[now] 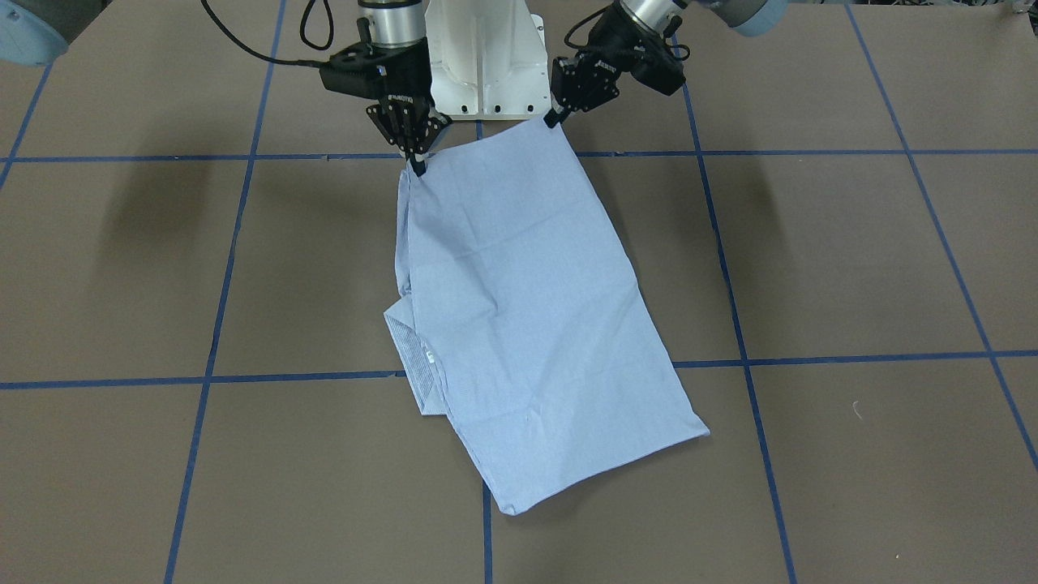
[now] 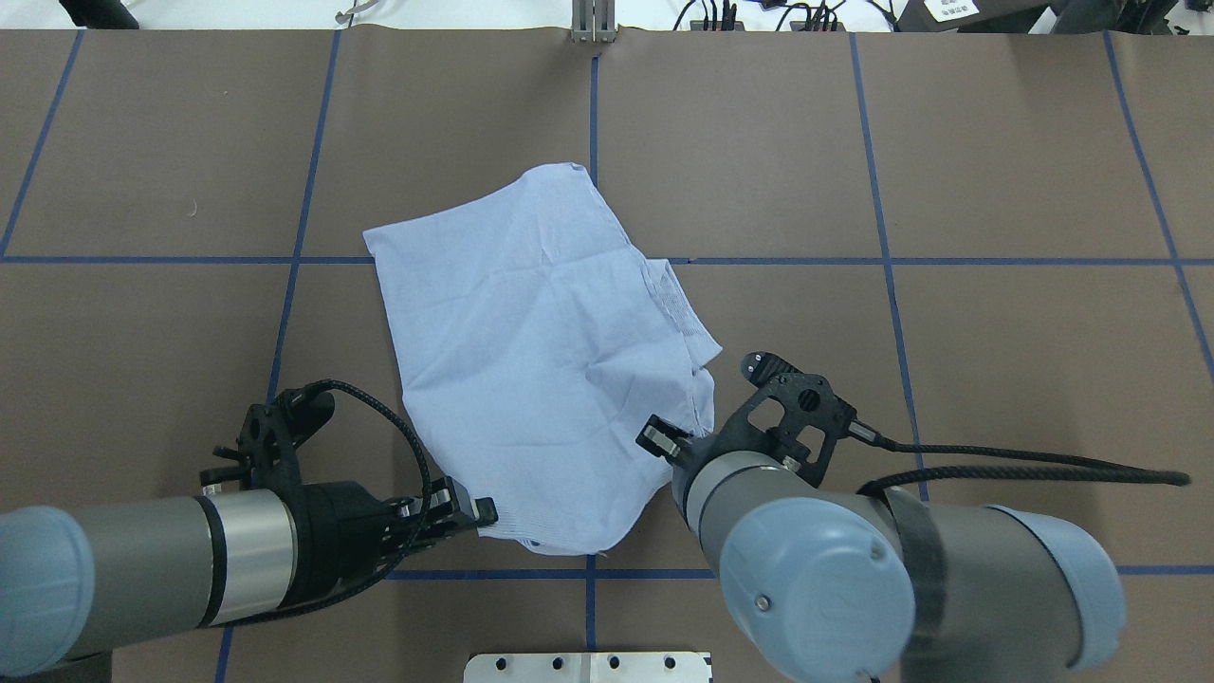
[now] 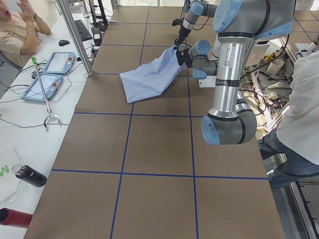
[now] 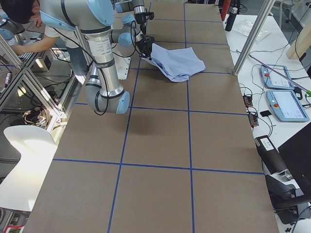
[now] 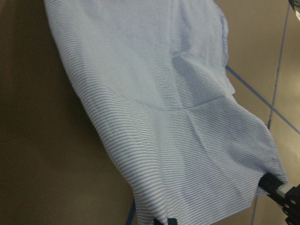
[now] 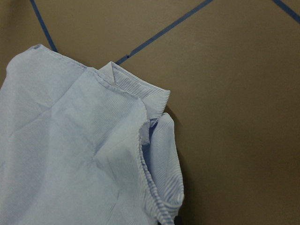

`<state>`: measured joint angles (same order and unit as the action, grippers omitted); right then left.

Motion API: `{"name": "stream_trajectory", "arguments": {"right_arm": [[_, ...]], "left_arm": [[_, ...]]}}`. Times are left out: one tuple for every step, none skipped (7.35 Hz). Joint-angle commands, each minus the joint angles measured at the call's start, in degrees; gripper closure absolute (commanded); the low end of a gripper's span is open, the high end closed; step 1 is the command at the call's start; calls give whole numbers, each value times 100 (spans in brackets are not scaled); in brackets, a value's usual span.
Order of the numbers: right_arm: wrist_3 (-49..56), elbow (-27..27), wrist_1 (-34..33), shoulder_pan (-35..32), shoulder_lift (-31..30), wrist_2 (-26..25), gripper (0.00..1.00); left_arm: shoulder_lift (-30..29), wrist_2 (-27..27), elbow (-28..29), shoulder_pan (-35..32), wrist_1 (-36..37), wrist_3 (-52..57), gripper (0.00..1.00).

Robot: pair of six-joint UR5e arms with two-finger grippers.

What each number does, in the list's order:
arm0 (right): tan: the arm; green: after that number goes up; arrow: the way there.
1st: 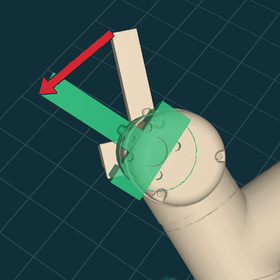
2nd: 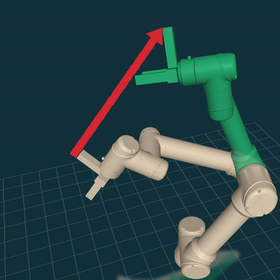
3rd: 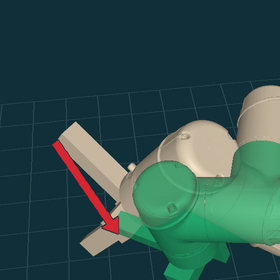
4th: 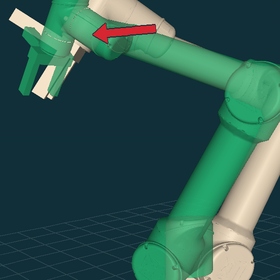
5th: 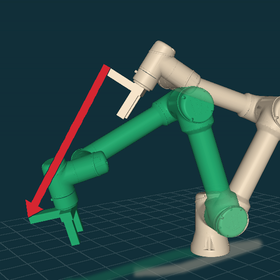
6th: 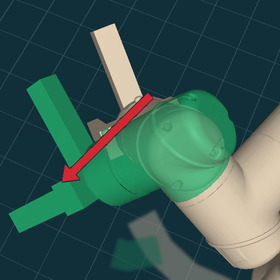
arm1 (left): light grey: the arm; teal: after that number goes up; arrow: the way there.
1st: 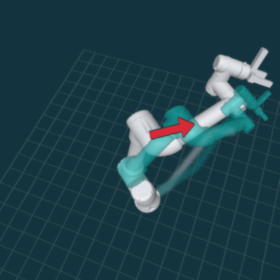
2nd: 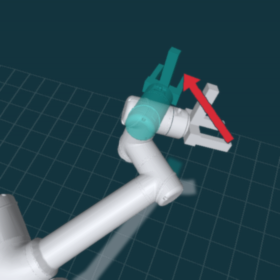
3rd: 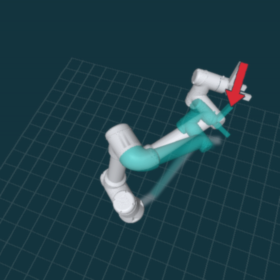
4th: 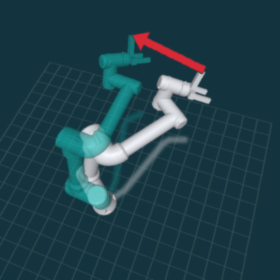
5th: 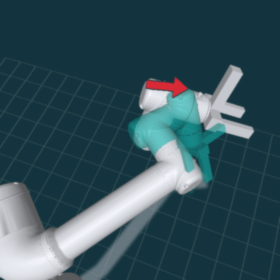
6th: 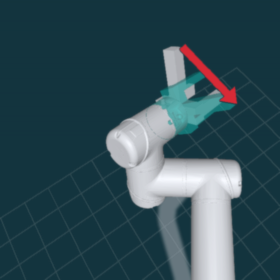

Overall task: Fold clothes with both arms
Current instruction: 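Lift the near edge with both grippers and fold it away from the robot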

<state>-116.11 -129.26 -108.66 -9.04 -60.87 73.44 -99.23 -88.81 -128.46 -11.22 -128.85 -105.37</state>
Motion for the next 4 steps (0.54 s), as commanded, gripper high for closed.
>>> {"name": "stream_trajectory", "arguments": {"right_arm": [[-70, -460, -516, 175, -22, -67, 100], [0, -112, -490, 114, 91, -102, 100], [340, 327, -437, -61, 345, -250, 100], [474, 784, -411, -324, 713, -269, 100]], "left_arm": [[-43, -13, -591, 173, 716, -63, 100], [-70, -31, -610, 129, 1190, -2, 100], [-140, -14, -514, -28, 1595, 51, 100], [-271, -22, -400, -404, 1808, 269, 100]]}}
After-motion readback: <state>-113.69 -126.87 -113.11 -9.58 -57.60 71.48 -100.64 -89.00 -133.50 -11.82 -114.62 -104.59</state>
